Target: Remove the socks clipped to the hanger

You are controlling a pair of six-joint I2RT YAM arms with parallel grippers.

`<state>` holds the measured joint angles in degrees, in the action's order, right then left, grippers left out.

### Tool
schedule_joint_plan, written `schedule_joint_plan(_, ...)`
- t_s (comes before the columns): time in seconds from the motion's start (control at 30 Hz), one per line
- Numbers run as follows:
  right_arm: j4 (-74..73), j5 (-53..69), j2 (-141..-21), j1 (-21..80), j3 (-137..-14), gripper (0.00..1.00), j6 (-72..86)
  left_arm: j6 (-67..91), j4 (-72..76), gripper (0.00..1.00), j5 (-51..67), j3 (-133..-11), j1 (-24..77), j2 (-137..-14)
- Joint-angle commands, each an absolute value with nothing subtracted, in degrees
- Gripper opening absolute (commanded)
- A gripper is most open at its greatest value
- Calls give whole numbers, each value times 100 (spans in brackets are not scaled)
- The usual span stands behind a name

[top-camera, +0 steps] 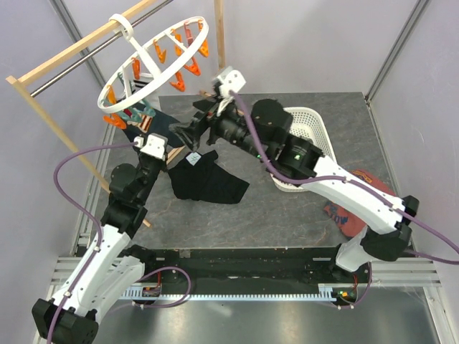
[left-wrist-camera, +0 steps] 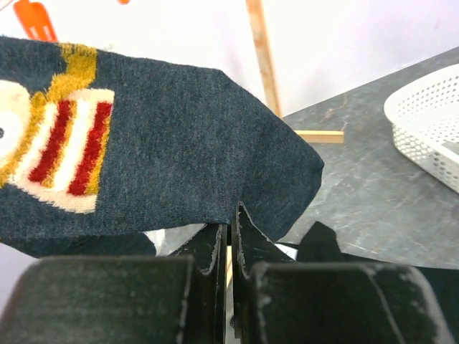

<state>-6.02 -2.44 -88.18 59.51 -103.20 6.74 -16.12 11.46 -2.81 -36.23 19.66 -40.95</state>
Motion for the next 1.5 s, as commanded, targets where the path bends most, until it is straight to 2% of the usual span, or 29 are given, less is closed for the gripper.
schedule_joint_plan(0.0, -510, -1079, -9271, 6336, -11037, 93, -113, -1196, 906, 2, 245, -3867, 1995, -3868)
schedule_joint_plan(0.23, -238, -2799, -10027, 6407, -11978, 89, -895, -1081, 668, 2, 852, -3885, 2004, -3525)
schedule_joint_plan(0.37, -228, -3313, -10467, 6259, -12620, 86, -1388, -976, 598, 2, 1177, -3850, 2004, -3270)
schedule_joint_plan(0.6, -228, -2884, -10670, 5591, -12876, 77, -608, -984, 624, 2, 1941, -3832, 2004, -3068)
schedule_joint_plan(0.83, -185, -1399, -10784, 4914, -12937, 76, -36, -940, 923, 2, 2978, -3850, 2004, -2988)
schedule_joint_plan(1.03, -465, -976, -11022, 4606, -13157, 76, 0, -747, 1178, 2, 3190, -3858, 2004, -3102)
schedule_joint_plan(1.23, -940, -318, -10232, 4597, -12342, 84, -18, -519, 1195, 2, 3340, -3999, 2004, -3295)
schedule_joint_plan(1.47, -704, 648, -8423, 4614, -9846, 91, 264, -545, 1002, 2, 3524, -4289, 1995, -3524)
